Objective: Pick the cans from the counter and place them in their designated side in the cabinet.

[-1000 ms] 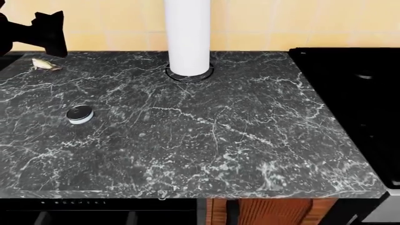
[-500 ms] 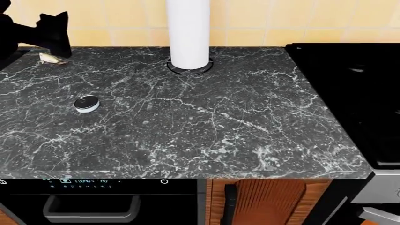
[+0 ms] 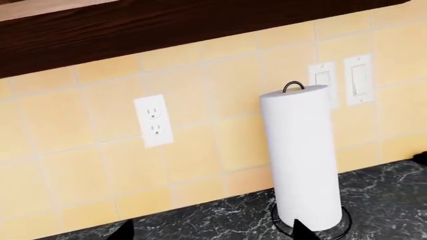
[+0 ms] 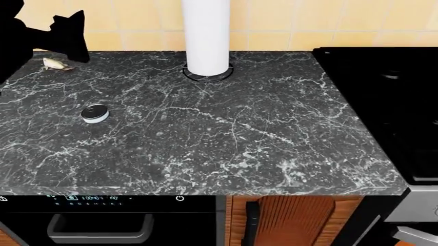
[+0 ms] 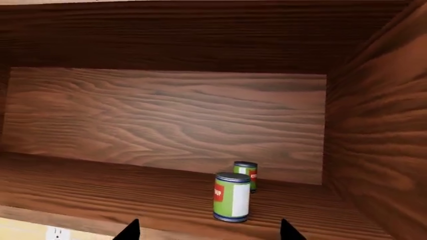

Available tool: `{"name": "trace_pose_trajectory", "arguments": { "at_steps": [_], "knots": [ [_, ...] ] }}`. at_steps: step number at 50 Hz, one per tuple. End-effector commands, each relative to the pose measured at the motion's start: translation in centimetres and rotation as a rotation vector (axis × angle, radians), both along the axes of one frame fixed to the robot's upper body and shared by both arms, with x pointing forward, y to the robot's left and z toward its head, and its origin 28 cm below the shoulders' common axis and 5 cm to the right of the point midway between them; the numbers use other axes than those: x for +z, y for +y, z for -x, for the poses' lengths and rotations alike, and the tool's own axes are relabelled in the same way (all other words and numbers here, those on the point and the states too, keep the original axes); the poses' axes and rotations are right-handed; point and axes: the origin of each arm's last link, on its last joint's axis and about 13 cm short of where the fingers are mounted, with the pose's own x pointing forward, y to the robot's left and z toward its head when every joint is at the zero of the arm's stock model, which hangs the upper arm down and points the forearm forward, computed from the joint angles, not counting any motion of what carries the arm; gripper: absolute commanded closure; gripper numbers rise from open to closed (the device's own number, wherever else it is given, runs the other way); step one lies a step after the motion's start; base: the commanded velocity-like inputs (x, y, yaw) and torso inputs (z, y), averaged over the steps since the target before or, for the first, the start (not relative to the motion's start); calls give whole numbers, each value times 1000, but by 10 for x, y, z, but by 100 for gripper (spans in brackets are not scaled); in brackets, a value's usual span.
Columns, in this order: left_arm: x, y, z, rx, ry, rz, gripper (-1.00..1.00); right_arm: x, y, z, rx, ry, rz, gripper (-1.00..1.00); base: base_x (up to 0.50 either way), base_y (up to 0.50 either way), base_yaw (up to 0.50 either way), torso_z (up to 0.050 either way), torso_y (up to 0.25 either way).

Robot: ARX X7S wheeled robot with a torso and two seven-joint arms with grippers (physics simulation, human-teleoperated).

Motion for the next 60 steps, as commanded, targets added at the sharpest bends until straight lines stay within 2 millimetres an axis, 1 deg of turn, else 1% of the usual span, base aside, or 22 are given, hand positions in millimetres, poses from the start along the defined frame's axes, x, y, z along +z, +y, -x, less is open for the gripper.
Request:
{"name": "trace_pose_trajectory", "arguments": {
  "at_steps": [1, 3, 5, 9, 14, 20, 29, 32, 42, 45, 50, 60],
  "knots": [
    [-6, -3, -2, -14, -19, 39, -100, -25, -8, -7, 78, -4, -10, -100, 0, 0, 0, 0, 0],
    [-8, -4, -2, -17, -18, 45, -100, -27, -9, 6, 81, -44, -10, -100, 0, 0, 0, 0, 0],
    [-8, -4, -2, -21, -17, 49, -100, -32, -10, 12, 84, -50, -17, -100, 0, 0, 0, 0, 0],
    [-8, -5, -2, -24, -17, 53, -100, -38, -12, 16, 80, -64, -30, -100, 0, 0, 0, 0, 0],
    [-9, -6, -2, -28, -14, 57, -100, -40, -11, 19, 82, -100, -23, -100, 0, 0, 0, 0, 0],
    [-11, -7, -3, -34, -11, 62, -100, -45, -11, 20, 80, -145, -17, -100, 0, 0, 0, 0, 0],
    [-13, -9, 0, -43, -25, 90, -100, -53, -13, 20, 75, -132, -54, -100, 0, 0, 0, 0, 0],
    [-14, -11, 3, -39, -58, 129, -100, -53, -13, 20, 66, -128, -65, -100, 0, 0, 0, 0, 0],
    [-25, -19, 10, 32, -248, 285, -100, -53, -13, 21, 29, -96, -97, -100, 0, 0, 0, 0, 0],
    [-28, -21, 12, 52, -321, 297, -100, -53, -12, 21, 29, -88, -111, -100, 0, 0, 0, 0, 0],
    [-30, -23, 16, 45, -392, 327, -100, -53, -12, 21, 23, -84, -113, -100, 0, 0, 0, 0, 0],
    [-44, -29, 21, 38, -378, 377, -100, -53, -12, 22, 8, -66, -141, -100, 0, 0, 0, 0, 0]
  ]
}}
